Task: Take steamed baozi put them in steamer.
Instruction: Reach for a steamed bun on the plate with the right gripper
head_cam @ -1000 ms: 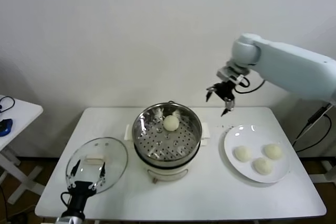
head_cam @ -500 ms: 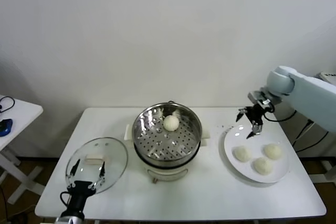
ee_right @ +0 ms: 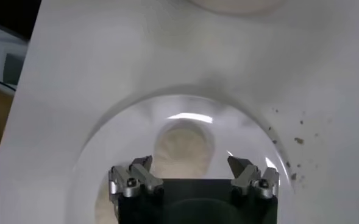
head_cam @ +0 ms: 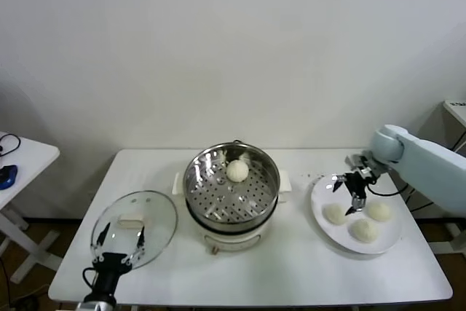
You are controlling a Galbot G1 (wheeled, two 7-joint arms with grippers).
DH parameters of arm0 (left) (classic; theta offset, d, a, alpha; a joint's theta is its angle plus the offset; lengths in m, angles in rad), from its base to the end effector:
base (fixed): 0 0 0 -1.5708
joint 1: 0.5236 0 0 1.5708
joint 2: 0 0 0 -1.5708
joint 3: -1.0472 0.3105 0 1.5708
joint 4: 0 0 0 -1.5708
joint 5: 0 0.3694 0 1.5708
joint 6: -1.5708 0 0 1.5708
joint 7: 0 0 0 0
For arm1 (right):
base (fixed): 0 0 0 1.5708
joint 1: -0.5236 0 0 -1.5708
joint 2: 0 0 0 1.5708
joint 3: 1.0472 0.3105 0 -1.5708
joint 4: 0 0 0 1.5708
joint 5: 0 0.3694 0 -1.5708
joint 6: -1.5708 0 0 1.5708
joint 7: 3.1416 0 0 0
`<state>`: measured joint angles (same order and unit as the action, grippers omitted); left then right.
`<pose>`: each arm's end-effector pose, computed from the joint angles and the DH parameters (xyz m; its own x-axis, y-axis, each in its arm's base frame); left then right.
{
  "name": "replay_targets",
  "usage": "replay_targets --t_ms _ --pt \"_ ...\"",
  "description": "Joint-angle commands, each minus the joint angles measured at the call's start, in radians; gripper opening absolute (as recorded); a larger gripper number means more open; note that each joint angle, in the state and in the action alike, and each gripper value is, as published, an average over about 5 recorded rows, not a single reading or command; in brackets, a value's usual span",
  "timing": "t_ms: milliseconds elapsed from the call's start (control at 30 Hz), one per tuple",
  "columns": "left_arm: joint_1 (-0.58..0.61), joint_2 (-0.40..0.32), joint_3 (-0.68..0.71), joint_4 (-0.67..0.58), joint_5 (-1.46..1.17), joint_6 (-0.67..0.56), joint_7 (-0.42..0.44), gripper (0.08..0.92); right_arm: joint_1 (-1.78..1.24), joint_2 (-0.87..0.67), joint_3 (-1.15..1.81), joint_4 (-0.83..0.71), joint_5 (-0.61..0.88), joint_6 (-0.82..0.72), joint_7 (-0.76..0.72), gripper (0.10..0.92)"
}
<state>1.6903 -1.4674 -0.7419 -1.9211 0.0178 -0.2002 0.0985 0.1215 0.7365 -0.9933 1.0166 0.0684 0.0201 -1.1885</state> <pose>0.1661 0.0937 -0.3432 -0.9955 -0.0304 0.0901 -0.0099 0.9756 0.2194 0.5325 -0.1634 -0.2081 -0.0053 -0.1705 0.9853 -0.9886 -0.1471 -0.0308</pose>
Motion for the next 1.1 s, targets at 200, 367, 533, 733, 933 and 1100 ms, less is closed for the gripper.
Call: replay_targets --t_ms 200,367,533,733,933,1100 --pt "0.0 0.001 0.0 0.009 0.003 -0.001 0.001 0.823 -0.08 0.045 0.056 -0.069 -0.061 0.015 0.017 0.823" --pt "0.003 0.0 0.001 0.01 0.003 -0.003 0.001 0.823 -0.082 0.054 0.058 -0.08 -0.069 0.023 0.017 0.823" --pt "0.004 -0.001 0.001 0.013 0.005 -0.005 0.001 0.823 -0.086 0.056 0.058 -0.086 -0.074 0.021 0.01 0.823" --pt "0.003 0.0 0.001 0.012 0.007 -0.003 0.001 0.823 -0.093 0.063 0.072 -0.093 -0.074 0.02 0.005 0.807" --pt "0.003 -0.001 0.002 0.008 0.01 -0.003 0.001 0.823 -0.088 0.067 0.075 -0.096 -0.069 0.019 0.003 0.718" --pt "0.007 0.0 0.001 0.006 0.011 -0.002 0.002 0.823 -0.078 0.064 0.073 -0.094 -0.062 0.017 0.001 0.685"
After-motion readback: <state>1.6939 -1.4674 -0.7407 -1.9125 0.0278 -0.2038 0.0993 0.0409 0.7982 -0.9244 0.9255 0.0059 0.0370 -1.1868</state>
